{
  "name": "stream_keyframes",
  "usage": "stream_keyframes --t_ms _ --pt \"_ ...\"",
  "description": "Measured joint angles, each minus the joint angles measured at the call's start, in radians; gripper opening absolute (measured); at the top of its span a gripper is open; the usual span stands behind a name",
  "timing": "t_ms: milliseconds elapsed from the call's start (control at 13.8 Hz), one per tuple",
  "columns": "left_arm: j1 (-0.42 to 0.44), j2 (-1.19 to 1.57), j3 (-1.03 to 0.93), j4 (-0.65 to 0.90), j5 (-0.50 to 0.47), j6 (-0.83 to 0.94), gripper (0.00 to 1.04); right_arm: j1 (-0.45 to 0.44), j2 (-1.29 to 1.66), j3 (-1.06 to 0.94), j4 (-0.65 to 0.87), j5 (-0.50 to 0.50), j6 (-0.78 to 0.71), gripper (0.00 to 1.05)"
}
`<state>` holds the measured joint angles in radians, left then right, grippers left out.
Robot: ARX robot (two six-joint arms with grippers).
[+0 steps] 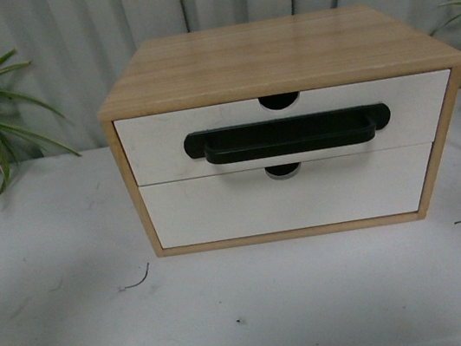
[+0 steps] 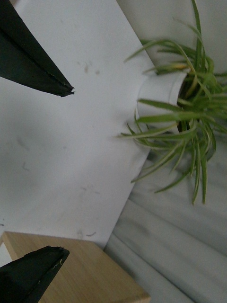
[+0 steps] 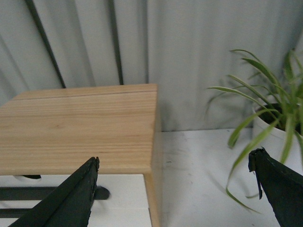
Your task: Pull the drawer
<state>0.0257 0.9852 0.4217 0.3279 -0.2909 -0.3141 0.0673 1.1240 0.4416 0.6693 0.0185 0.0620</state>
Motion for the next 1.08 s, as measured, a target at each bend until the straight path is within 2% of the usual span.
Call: stream_keyframes --t_ms 72,217,361,506,651,795,940,1084 --pt "-0.025 0.091 0.063 0.036 0.014 0.008 0.98 0.034 0.086 0.057 0.026 -0.012 -0.039 0.98" --pt "-0.098 0.216 0.172 0.071 0.116 0.083 0.98 0.080 0.182 0.117 0.062 -0.058 -0.142 0.98" --pt "-0.177 0.268 0.242 0.030 0.266 0.243 0.98 0.083 0.234 0.148 0.071 -0.195 -0.291 0.98" --pt "-0.236 0.293 0.345 -0.143 0.440 0.515 0.98 0.061 0.267 0.184 0.000 -0.368 -0.513 0.98" --pt "-0.274 0.364 0.496 -0.373 0.517 0.768 0.98 0.025 0.275 0.254 -0.189 -0.541 -0.768 0.98" --pt "-0.339 0.457 0.626 -0.642 0.546 1.007 0.98 -0.006 0.293 0.350 -0.398 -0.666 -1.051 0.98" --pt "-0.400 0.537 0.744 -0.828 0.541 1.161 0.98 -0.040 0.336 0.448 -0.639 -0.746 -1.308 0.98" --pt "-0.440 0.610 0.849 -0.948 0.545 1.233 0.98 -0.070 0.397 0.531 -0.826 -0.726 -1.584 0.98"
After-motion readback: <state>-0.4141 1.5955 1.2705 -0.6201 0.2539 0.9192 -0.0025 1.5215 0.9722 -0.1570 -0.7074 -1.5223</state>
